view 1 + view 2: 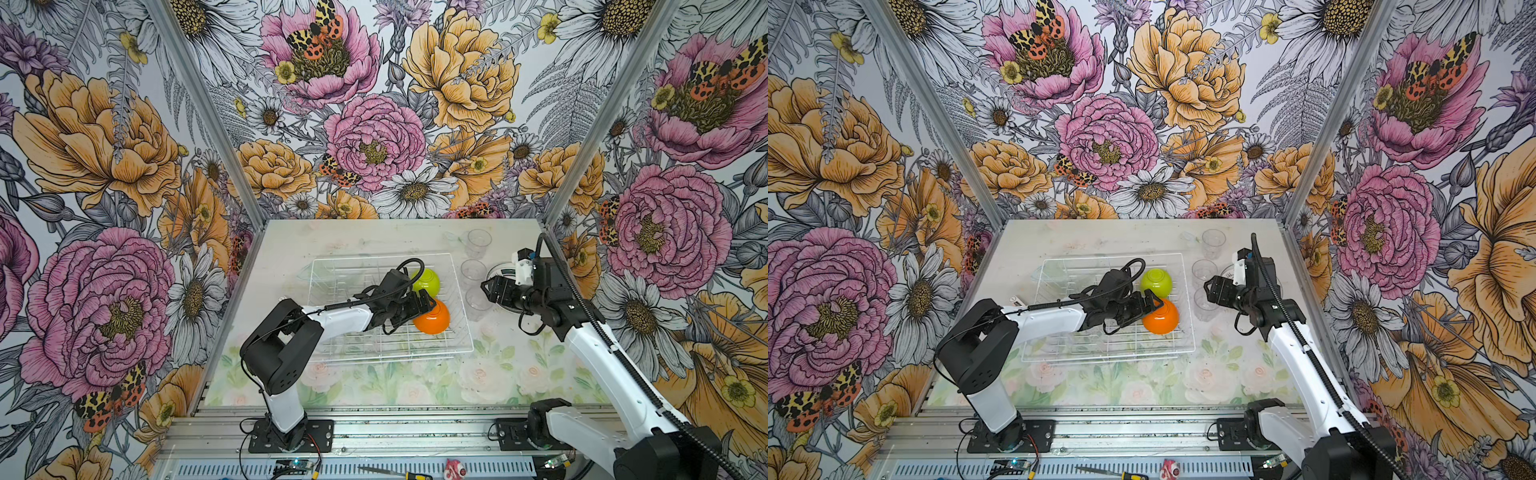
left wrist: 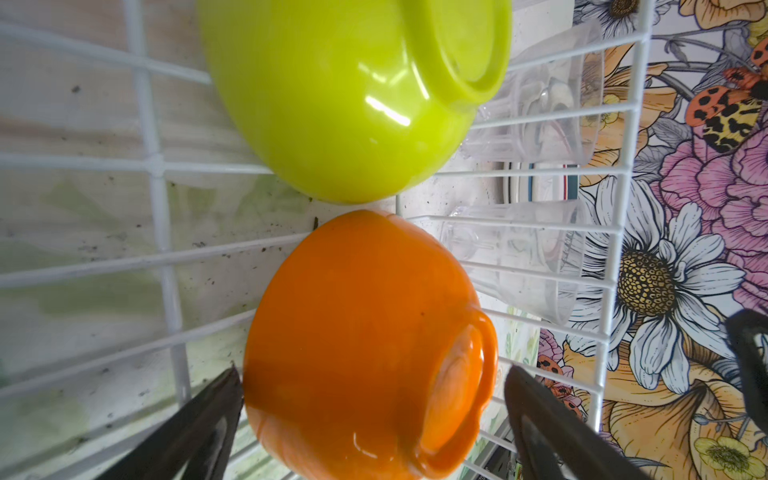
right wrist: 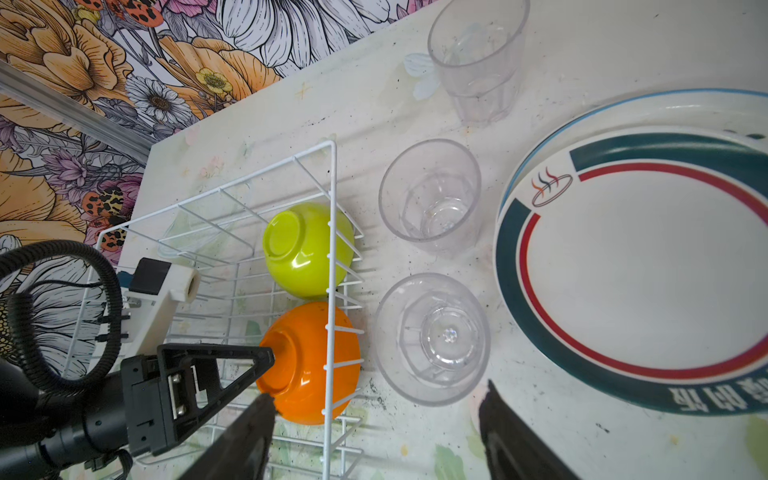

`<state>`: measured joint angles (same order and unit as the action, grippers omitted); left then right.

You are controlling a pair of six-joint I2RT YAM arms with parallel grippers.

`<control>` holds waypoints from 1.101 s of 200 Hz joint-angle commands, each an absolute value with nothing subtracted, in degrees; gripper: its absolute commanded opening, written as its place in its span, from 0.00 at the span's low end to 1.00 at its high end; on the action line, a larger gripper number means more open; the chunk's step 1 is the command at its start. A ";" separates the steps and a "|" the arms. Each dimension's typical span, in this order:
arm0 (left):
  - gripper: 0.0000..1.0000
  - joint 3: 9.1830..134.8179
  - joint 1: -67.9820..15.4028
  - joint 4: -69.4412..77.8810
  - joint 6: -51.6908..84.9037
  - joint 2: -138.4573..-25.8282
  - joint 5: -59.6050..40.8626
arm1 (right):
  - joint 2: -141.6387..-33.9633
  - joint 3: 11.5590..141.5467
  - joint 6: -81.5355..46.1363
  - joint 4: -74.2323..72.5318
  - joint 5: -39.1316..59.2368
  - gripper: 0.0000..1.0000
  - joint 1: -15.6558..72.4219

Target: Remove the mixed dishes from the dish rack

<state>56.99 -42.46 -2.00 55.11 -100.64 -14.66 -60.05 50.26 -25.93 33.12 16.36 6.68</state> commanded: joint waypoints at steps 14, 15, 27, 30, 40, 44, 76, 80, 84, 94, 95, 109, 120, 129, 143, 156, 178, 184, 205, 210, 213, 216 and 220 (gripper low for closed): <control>0.99 56.36 -43.40 -0.82 55.66 -101.34 -15.06 | -58.45 50.01 -26.02 31.63 16.44 0.78 6.50; 0.99 56.35 -43.36 -0.85 55.65 -101.34 -15.05 | -58.45 50.01 -26.02 31.63 16.44 0.78 6.50; 0.99 56.21 -43.53 -0.88 55.88 -101.48 -14.52 | -58.52 50.01 -25.93 31.72 16.44 0.78 6.49; 0.99 56.20 -43.53 -0.76 56.04 -101.62 -14.64 | -58.47 50.01 -25.97 31.66 16.39 0.78 6.50; 0.99 56.42 -43.51 0.00 56.41 -102.26 -15.02 | -58.66 49.88 -25.93 31.63 16.36 0.78 6.49; 0.99 56.57 -43.51 0.19 56.50 -102.53 -15.23 | -58.81 49.87 -25.93 31.64 16.36 0.78 6.50; 0.99 55.83 -43.41 5.16 58.76 -103.03 -15.41 | -59.55 49.67 -26.59 31.49 16.82 0.78 6.51; 0.99 55.69 -43.33 5.54 58.86 -102.89 -15.22 | -59.50 49.66 -26.69 31.37 16.91 0.78 6.50; 0.99 55.64 -43.34 5.75 58.88 -102.69 -14.94 | -59.50 49.49 -26.77 31.30 16.95 0.78 6.46; 0.99 55.55 -43.25 6.11 58.55 -102.19 -14.56 | -59.42 49.32 -26.98 31.12 17.04 0.78 6.50; 0.99 55.55 -43.24 6.13 58.50 -102.11 -14.53 | -59.42 49.22 -27.03 31.11 17.05 0.78 6.50; 0.99 55.64 -43.21 6.33 57.85 -101.37 -14.25 | -59.33 49.05 -27.23 30.94 17.10 0.78 6.50; 0.99 55.59 -43.03 6.57 57.59 -100.76 -14.09 | -59.35 48.83 -27.25 30.87 17.20 0.78 6.50; 0.99 55.54 -42.98 6.96 57.42 -100.26 -14.03 | -59.41 48.65 -27.31 30.76 17.23 0.78 6.50; 0.99 55.55 -43.05 8.15 57.18 -99.77 -14.44 | -59.50 48.60 -27.34 30.78 17.14 0.78 6.51; 0.99 55.73 -43.24 8.75 57.13 -99.50 -14.79 | -59.50 48.45 -27.34 30.76 16.90 0.78 6.50; 0.99 55.52 -43.82 10.29 57.13 -99.02 -15.51 | -59.59 48.30 -27.33 30.76 16.79 0.78 6.50; 0.99 55.31 -43.90 10.90 57.24 -98.74 -15.63 | -59.59 48.25 -27.34 30.72 16.72 0.78 6.49; 0.99 54.29 -44.08 13.25 57.38 -97.20 -15.64 | -59.63 47.99 -27.34 30.67 16.55 0.78 6.46; 0.99 54.00 -44.22 13.73 57.33 -96.90 -15.69 | -59.61 47.99 -27.33 30.67 16.54 0.78 6.50; 0.99 53.88 -44.21 14.00 57.27 -96.72 -15.77 | -59.66 47.91 -27.33 30.67 16.53 0.78 6.46; 0.99 53.88 -44.21 14.29 57.21 -96.57 -15.86 | -59.68 47.86 -27.37 30.60 16.52 0.78 6.48; 0.99 53.75 -44.29 14.55 57.13 -96.32 -16.03 | -59.68 47.82 -27.39 30.59 16.52 0.78 6.52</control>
